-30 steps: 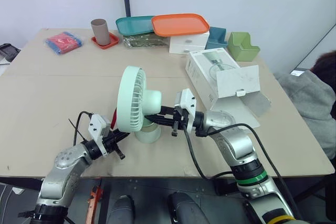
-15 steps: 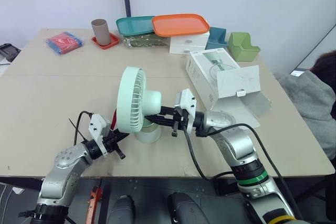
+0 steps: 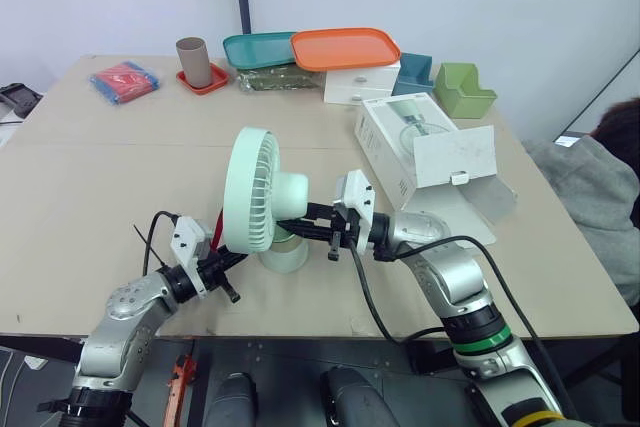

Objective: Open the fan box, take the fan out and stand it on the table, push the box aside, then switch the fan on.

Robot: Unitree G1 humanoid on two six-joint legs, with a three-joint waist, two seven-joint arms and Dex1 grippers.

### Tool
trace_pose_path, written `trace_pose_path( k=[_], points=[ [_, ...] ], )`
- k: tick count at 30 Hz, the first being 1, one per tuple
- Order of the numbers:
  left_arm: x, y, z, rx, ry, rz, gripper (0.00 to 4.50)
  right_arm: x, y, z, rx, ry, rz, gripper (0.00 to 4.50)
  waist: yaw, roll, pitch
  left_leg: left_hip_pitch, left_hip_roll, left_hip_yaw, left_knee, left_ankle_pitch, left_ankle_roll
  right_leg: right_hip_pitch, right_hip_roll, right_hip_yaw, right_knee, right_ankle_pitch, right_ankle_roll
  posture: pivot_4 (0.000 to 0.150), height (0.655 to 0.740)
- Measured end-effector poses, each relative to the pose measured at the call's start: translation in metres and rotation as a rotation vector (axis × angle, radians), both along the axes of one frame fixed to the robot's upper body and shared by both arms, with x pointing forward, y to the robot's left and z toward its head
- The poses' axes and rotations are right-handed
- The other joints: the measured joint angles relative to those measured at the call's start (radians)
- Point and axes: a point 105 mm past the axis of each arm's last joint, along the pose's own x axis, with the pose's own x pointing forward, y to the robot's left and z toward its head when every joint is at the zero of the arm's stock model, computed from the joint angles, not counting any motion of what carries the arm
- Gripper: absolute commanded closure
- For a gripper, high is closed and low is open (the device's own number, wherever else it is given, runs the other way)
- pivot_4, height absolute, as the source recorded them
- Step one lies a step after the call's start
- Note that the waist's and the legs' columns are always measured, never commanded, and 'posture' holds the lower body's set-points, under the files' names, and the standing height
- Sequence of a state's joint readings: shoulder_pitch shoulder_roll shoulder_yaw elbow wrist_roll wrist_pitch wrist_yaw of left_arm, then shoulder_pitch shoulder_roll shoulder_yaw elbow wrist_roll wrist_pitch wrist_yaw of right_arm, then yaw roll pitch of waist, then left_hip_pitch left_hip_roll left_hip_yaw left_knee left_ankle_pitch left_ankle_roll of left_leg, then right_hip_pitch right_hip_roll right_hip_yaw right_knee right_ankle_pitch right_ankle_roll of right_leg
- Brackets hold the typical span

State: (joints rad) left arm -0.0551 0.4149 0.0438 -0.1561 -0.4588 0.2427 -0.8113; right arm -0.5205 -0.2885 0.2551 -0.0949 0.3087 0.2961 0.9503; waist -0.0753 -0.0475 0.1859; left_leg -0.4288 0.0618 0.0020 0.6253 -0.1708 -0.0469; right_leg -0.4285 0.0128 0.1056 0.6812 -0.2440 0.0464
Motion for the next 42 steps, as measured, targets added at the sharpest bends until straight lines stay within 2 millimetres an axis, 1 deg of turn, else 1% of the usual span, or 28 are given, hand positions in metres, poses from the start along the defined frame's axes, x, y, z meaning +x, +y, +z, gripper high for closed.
trace_pose_path(
  k=[23, 27, 28, 33, 34, 36, 39, 40, 42],
  points=[
    [0.0, 0.0, 0.0, 0.001, 0.002, -0.001, 4.45, 0.0, 0.0, 0.0, 0.0, 0.001, -0.001, 4.11, 0.0, 0.0, 0.0, 0.002, 0.0, 0.0, 0.0, 0.0, 0.0, 0.002, 0.0, 0.0, 0.0, -0.003, -0.004, 0.15, 0.74],
    [-0.003, 0.002, 0.002, 0.005, -0.005, 0.002, 4.45, 0.001, -0.005, 0.001, 0.006, 0.015, 0.0, 4.11, 0.0, 0.0, 0.0, 0.002, 0.0, 0.0, -0.001, 0.0, 0.0, 0.002, 0.0, 0.0, 0.0, -0.003, -0.004, 0.15, 0.74],
    [-0.009, 0.008, 0.01, -0.029, -0.015, 0.019, 4.45, -0.007, -0.014, 0.007, 0.054, 0.061, 0.082, 4.11, 0.0, 0.0, 0.0, 0.001, 0.0, 0.0, -0.002, 0.0, 0.0, 0.001, 0.0, 0.0, -0.001, -0.003, -0.004, 0.15, 0.74],
    [-0.015, 0.025, 0.023, -0.059, -0.03, 0.084, 4.45, -0.015, -0.028, 0.029, 0.166, 0.079, 0.152, 4.11, 0.0, 0.0, 0.0, 0.001, 0.0, -0.001, -0.003, 0.0, 0.0, 0.001, 0.0, -0.001, -0.001, -0.003, -0.002, 0.15, 0.74],
    [-0.015, 0.025, 0.024, -0.063, -0.028, 0.087, 4.45, -0.017, -0.03, 0.032, 0.183, 0.081, 0.162, 4.11, 0.0, 0.001, 0.001, 0.001, 0.0, -0.001, -0.003, 0.0, 0.0, 0.001, 0.0, -0.001, -0.001, -0.003, -0.002, 0.15, 0.74],
    [-0.021, 0.029, 0.028, -0.083, -0.022, 0.111, 4.45, -0.025, -0.032, 0.047, 0.265, 0.096, 0.218, 4.11, -0.001, 0.001, 0.001, 0.002, 0.0, -0.001, -0.004, 0.0, 0.0, 0.001, 0.0, -0.001, -0.001, -0.003, -0.002, 0.15, 0.74],
    [-0.026, 0.028, 0.034, -0.094, -0.028, 0.111, 4.45, -0.028, -0.033, 0.051, 0.29, 0.107, 0.245, 4.11, -0.002, 0.001, 0.001, 0.002, 0.001, -0.001, -0.004, 0.0, 0.0, 0.001, 0.0, -0.001, -0.001, -0.004, -0.004, 0.15, 0.74],
    [-0.029, 0.027, 0.041, -0.108, -0.045, 0.113, 4.45, -0.03, -0.032, 0.052, 0.299, 0.125, 0.262, 4.11, -0.002, 0.001, 0.001, 0.002, 0.001, -0.001, -0.003, 0.0, 0.0, 0.001, 0.0, -0.001, -0.001, -0.005, -0.006, 0.15, 0.74],
    [-0.031, 0.028, 0.048, -0.116, -0.066, 0.126, 4.45, -0.03, -0.033, 0.054, 0.309, 0.135, 0.274, 4.11, -0.002, 0.001, 0.001, 0.002, 0.0, -0.001, -0.003, 0.0, 0.0, 0.001, 0.0, -0.001, -0.001, -0.005, -0.006, 0.15, 0.74]
  ],
)
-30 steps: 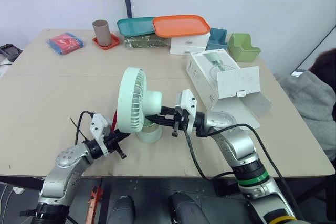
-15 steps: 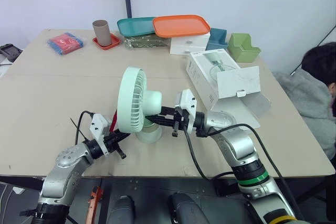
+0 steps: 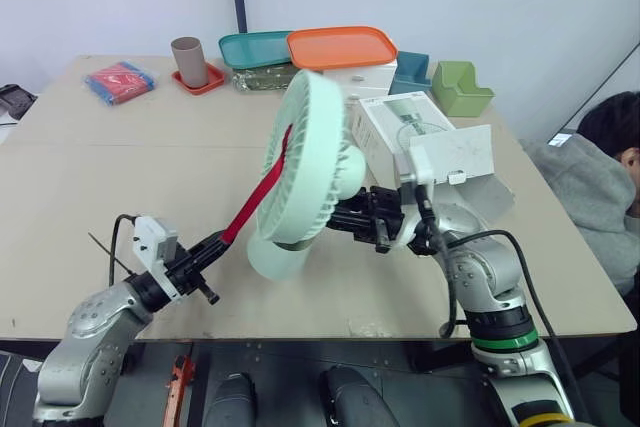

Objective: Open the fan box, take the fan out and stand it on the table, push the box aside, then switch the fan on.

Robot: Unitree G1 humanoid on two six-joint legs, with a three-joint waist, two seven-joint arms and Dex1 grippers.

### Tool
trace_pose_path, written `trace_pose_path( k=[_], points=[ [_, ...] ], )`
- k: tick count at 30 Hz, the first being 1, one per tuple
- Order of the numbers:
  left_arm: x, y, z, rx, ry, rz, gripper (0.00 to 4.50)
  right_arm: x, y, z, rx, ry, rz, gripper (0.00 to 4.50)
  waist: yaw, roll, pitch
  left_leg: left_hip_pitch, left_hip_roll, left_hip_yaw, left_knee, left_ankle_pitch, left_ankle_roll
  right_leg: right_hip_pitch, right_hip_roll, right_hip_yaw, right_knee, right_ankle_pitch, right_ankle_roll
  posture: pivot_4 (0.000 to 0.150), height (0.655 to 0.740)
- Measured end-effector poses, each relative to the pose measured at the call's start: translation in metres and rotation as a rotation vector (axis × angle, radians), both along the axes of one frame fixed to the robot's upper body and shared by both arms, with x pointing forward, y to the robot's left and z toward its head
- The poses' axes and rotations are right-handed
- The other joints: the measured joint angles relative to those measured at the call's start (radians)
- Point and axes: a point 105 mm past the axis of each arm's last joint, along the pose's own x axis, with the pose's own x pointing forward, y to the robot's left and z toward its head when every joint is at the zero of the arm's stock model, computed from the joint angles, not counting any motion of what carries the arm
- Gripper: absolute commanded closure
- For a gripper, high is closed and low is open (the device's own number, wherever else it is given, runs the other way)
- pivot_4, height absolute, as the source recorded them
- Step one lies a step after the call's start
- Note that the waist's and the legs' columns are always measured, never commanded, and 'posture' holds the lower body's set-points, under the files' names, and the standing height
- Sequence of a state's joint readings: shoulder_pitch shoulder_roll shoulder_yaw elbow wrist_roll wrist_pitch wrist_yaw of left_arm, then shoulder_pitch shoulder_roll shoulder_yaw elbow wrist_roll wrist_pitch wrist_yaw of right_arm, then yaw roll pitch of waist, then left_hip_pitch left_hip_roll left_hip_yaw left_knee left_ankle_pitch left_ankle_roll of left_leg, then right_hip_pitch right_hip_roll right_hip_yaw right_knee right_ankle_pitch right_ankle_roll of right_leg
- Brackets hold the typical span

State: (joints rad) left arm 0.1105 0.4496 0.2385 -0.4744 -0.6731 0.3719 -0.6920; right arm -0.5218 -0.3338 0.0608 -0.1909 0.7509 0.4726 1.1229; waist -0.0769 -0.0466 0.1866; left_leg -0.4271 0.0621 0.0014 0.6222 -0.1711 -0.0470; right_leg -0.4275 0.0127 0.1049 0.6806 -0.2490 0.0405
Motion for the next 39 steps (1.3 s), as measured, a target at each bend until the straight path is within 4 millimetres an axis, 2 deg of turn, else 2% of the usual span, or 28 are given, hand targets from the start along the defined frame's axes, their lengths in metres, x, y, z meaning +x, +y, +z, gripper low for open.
trace_pose_path(
  k=[7, 8, 10, 11, 13, 14, 15, 16, 17, 20, 22, 30, 31, 33, 38, 39],
  points=[
    [-0.008, 0.0, 0.002, -0.004, -0.001, 0.021, 4.45, 0.0, -0.001, 0.002, -0.007, -0.006, 0.008, 4.11, -0.001, 0.0, 0.0, 0.0, 0.0, 0.0, 0.0, 0.0, 0.0, 0.0, 0.0, 0.0, 0.0, -0.001, -0.001, 0.15, 0.74],
    [-0.01, 0.0, 0.0, -0.004, 0.006, 0.024, 4.21, 0.001, 0.0, 0.002, -0.017, -0.017, -0.003, 4.11, -0.001, 0.0, 0.0, 0.0, 0.0, 0.0, 0.0, 0.0, 0.0, 0.0, 0.0, 0.0, 0.0, -0.001, -0.001, 0.15, 0.74],
    [-0.012, 0.004, -0.005, -0.003, 0.024, 0.038, 3.84, 0.024, 0.007, -0.007, -0.116, -0.071, -0.128, 4.11, -0.003, 0.0, 0.0, 0.001, 0.0, 0.001, 0.0, 0.0, 0.0, 0.0, 0.0, 0.0, 0.0, 0.0, -0.002, 0.15, 0.74],
    [-0.012, 0.004, -0.005, -0.003, 0.023, 0.038, 3.29, 0.028, 0.007, -0.009, -0.131, -0.068, -0.149, 4.11, -0.003, 0.0, 0.0, 0.001, 0.0, 0.001, 0.0, 0.0, 0.0, -0.001, 0.0, 0.0, 0.0, 0.0, -0.002, 0.15, 0.74],
    [-0.014, 0.006, -0.006, -0.002, 0.022, 0.051, 3.01, 0.04, 0.01, -0.019, -0.177, -0.054, -0.209, 4.11, -0.002, 0.0, 0.0, 0.001, 0.0, 0.001, 0.0, 0.0, 0.0, -0.001, 0.0, 0.001, 0.0, 0.0, -0.002, 0.15, 0.74],
    [-0.015, 0.008, -0.006, -0.002, 0.016, 0.067, 2.34, 0.06, 0.018, -0.026, -0.217, -0.039, -0.297, 4.11, -0.005, 0.0, 0.0, 0.001, 0.0, 0.002, 0.0, 0.0, 0.0, -0.001, 0.0, 0.002, 0.0, 0.0, -0.002, 0.15, 0.74],
    [-0.015, 0.007, -0.005, -0.003, 0.006, 0.067, 2.24, 0.069, 0.02, -0.026, -0.225, -0.031, -0.34, 4.11, -0.006, 0.0, 0.0, 0.0, 0.0, 0.002, 0.0, 0.0, 0.0, -0.003, 0.0, 0.002, 0.0, 0.001, -0.002, 0.15, 0.74],
    [-0.015, 0.005, -0.003, -0.004, -0.014, 0.079, 1.93, 0.08, 0.021, -0.026, -0.238, -0.03, -0.398, 4.11, -0.006, 0.0, 0.0, -0.001, 0.0, 0.002, 0.0, 0.0, 0.0, -0.004, 0.0, 0.003, 0.0, 0.001, -0.001, 0.15, 0.74],
    [-0.015, 0.004, -0.003, -0.001, -0.023, 0.085, 1.76, 0.083, 0.021, -0.026, -0.242, -0.036, -0.418, 4.11, -0.005, 0.0, 0.0, -0.003, 0.0, 0.002, 0.0, 0.0, 0.0, -0.006, 0.0, 0.003, 0.0, 0.002, -0.001, 0.15, 0.74],
    [-0.008, 0.001, 0.001, 0.022, -0.079, 0.142, 0.66, 0.101, 0.026, -0.026, -0.26, -0.047, -0.507, 4.11, 0.001, 0.0, 0.0, -0.008, -0.001, 0.001, -0.001, 0.0, 0.0, -0.01, 0.0, 0.002, 0.0, 0.003, 0.004, 0.15, 0.74],
    [-0.008, -0.007, -0.003, 0.042, -0.083, 0.144, 0.17, 0.11, 0.03, -0.031, -0.279, -0.043, -0.556, 4.11, 0.001, 0.0, 0.0, -0.011, -0.001, 0.001, -0.001, 0.0, 0.0, -0.012, 0.0, 0.003, 0.0, 0.004, 0.002, 0.15, 0.74],
    [-0.005, -0.011, -0.011, 0.127, -0.103, 0.235, 0.17, 0.127, 0.04, -0.028, -0.284, -0.064, -0.634, 4.11, -0.001, 0.0, 0.0, -0.01, 0.0, 0.001, -0.001, 0.0, 0.001, -0.012, 0.001, 0.002, 0.0, 0.005, 0.004, 0.15, 0.74],
    [-0.004, -0.011, -0.011, 0.131, -0.103, 0.239, 0.0, 0.128, 0.039, -0.028, -0.284, -0.063, -0.637, 3.1, -0.001, 0.0, 0.0, -0.01, 0.0, 0.001, 0.0, 0.0, 0.001, -0.012, 0.001, 0.002, 0.0, 0.005, 0.004, 0.15, 0.74],
    [-0.004, -0.01, -0.011, 0.141, -0.105, 0.25, 0.0, 0.13, 0.041, -0.029, -0.283, -0.062, -0.642, 2.42, -0.001, 0.0, 0.0, -0.01, 0.0, 0.001, 0.001, 0.001, 0.001, -0.012, 0.001, 0.003, 0.0, 0.006, 0.005, 0.15, 0.74],
    [-0.002, -0.02, -0.011, 0.136, -0.11, 0.23, 0.0, 0.131, 0.046, -0.028, -0.273, -0.059, -0.634, 0.33, -0.002, 0.0, 0.0, -0.009, 0.0, 0.001, 0.001, 0.002, 0.002, -0.012, 0.001, 0.003, 0.0, 0.008, 0.005, 0.15, 0.74],
    [-0.001, -0.02, -0.01, 0.138, -0.117, 0.231, 0.0, 0.13, 0.046, -0.028, -0.272, -0.058, -0.632, 0.19, -0.001, 0.0, 0.0, -0.009, 0.0, 0.001, 0.001, 0.002, 0.002, -0.012, 0.001, 0.003, 0.0, 0.008, 0.005, 0.15, 0.74]
  ],
)
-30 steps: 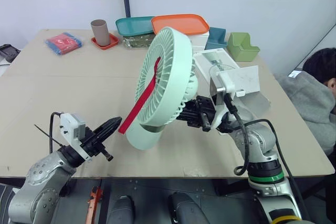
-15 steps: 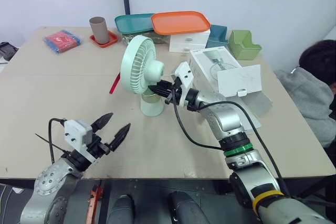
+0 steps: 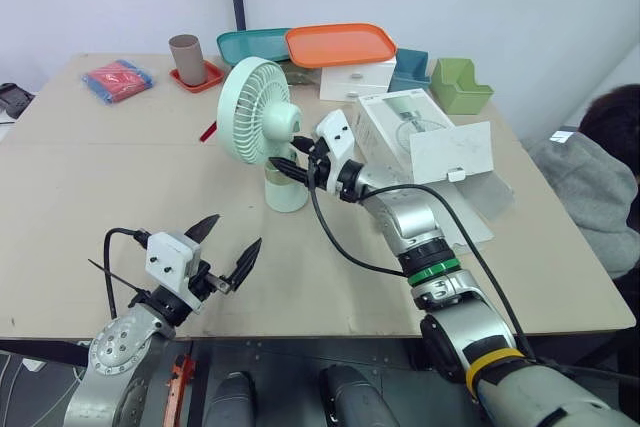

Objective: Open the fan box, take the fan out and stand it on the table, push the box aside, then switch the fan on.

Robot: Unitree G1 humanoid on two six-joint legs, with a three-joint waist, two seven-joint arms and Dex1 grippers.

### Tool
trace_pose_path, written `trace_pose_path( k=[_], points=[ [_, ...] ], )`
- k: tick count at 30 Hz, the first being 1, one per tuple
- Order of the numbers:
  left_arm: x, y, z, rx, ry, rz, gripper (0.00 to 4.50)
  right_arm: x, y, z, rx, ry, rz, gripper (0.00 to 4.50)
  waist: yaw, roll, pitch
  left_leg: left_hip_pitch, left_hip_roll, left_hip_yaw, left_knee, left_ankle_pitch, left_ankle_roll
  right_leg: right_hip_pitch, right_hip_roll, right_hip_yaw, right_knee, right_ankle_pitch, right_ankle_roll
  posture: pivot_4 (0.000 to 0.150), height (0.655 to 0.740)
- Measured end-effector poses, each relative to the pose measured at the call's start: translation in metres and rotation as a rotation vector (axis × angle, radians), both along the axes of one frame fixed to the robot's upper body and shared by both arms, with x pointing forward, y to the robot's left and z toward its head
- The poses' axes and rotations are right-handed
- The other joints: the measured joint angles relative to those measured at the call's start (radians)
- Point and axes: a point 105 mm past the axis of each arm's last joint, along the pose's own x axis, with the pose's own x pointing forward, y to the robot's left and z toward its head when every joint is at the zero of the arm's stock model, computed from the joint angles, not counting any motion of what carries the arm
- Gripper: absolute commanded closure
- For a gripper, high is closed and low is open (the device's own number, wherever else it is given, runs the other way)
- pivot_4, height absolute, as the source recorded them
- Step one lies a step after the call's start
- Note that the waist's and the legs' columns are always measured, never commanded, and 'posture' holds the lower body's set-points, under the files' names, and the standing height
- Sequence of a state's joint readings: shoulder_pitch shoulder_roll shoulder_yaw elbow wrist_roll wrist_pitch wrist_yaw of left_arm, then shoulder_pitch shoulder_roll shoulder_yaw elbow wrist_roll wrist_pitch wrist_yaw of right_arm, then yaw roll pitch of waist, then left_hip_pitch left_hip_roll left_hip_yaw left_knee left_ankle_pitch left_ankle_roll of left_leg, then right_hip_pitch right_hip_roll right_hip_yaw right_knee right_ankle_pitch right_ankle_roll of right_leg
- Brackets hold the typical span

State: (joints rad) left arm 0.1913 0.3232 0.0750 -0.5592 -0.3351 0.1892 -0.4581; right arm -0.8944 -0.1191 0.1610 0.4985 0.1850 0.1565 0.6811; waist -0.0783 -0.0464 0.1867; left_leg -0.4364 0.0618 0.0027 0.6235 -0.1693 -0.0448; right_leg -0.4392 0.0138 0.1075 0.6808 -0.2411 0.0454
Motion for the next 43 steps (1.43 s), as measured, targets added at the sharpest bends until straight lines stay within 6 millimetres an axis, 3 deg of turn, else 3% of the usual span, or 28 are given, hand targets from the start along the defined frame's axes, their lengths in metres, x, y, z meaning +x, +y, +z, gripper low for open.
trace_pose_path(
  k=[1, 7, 11, 15, 21, 24, 27, 35, 37, 38, 43],
  points=[
    [0.0, 0.0, 0.003, 0.001, -0.016, -0.001, 0.0, -0.001, 0.0, 0.001, 0.004, 0.003, 0.011, 0.02, 0.0, 0.0, 0.0, 0.0, 0.0, 0.0, 0.0, 0.0, 0.0, 0.0, 0.0, 0.0, 0.0, 0.0, 0.0, 0.15, 0.74],
    [0.004, 0.0, -0.002, -0.007, -0.012, 0.002, 0.0, -0.017, -0.014, 0.015, 0.004, -0.044, 0.075, 0.02, 0.002, 0.0, 0.0, -0.001, 0.0, 0.0, -0.001, 0.0, 0.0, 0.0, 0.0, 0.0, 0.0, -0.002, 0.001, 0.15, 0.74],
    [0.006, -0.001, 0.0, -0.004, -0.024, -0.009, 0.0, -0.023, -0.023, 0.012, -0.016, -0.047, 0.081, 0.02, 0.002, 0.0, 0.0, -0.001, 0.0, 0.0, -0.001, 0.0, 0.0, 0.0, 0.0, 0.0, 0.0, -0.002, 0.001, 0.15, 0.74],
    [0.008, 0.0, -0.002, 0.003, -0.026, -0.018, 0.0, -0.039, -0.048, 0.005, -0.07, -0.038, 0.079, 0.02, 0.0, 0.0, 0.0, 0.0, 0.0, 0.0, 0.0, 0.0, 0.0, 0.0, 0.0, 0.001, 0.0, -0.001, 0.001, 0.15, 0.74],
    [0.008, 0.0, -0.002, 0.006, -0.03, -0.023, 0.0, -0.049, -0.057, 0.001, -0.09, -0.023, 0.079, 0.02, 0.0, 0.0, 0.0, 0.0, 0.0, 0.0, 0.0, 0.0, 0.0, 0.001, 0.0, 0.001, 0.0, -0.001, 0.001, 0.15, 0.74],
    [0.012, 0.003, 0.001, 0.01, -0.037, -0.013, 0.0, -0.056, -0.082, -0.006, -0.06, 0.004, -0.073, 0.02, 0.004, -0.001, 0.0, 0.0, -0.002, 0.0, 0.0, 0.0, 0.0, 0.001, -0.001, 0.001, 0.0, -0.001, 0.002, 0.15, 0.74],
    [0.015, 0.004, 0.003, 0.006, -0.043, -0.009, 0.0, -0.066, -0.092, -0.012, 0.118, 0.074, -0.253, 0.02, 0.002, -0.001, -0.001, 0.001, -0.002, 0.0, 0.0, 0.0, 0.0, 0.001, -0.001, 0.002, 0.0, 0.0, 0.002, 0.15, 0.74],
    [0.018, 0.005, 0.003, 0.002, -0.043, -0.007, 0.0, -0.091, -0.087, -0.014, 0.147, 0.095, -0.235, 0.02, 0.002, -0.001, -0.001, 0.001, -0.002, 0.0, 0.001, 0.0, 0.0, 0.002, -0.001, 0.002, 0.0, -0.001, 0.002, 0.15, 0.74],
    [0.017, 0.008, 0.003, 0.0, -0.034, -0.018, 0.0, -0.11, -0.087, -0.022, 0.069, 0.112, -0.133, 0.02, 0.004, -0.001, -0.001, 0.0, -0.002, 0.0, 0.001, 0.0, 0.0, 0.002, -0.002, 0.002, -0.001, -0.004, -0.001, 0.15, 0.74],
    [0.011, 0.025, 0.006, 0.012, -0.012, -0.039, 0.0, -0.13, -0.087, -0.032, -0.014, 0.132, -0.007, 0.02, -0.002, -0.001, -0.001, 0.004, -0.002, 0.0, 0.0, 0.0, 0.0, 0.003, -0.001, 0.002, 0.0, -0.003, -0.005, 0.15, 0.74],
    [-0.001, 0.033, 0.001, 0.021, 0.048, -0.085, 0.0, -0.133, -0.087, -0.029, -0.019, 0.126, 0.021, 0.02, 0.0, -0.001, -0.001, 0.006, -0.002, 0.0, 0.001, 0.0, 0.0, 0.005, -0.001, 0.003, 0.0, -0.003, -0.005, 0.15, 0.74]
  ],
)
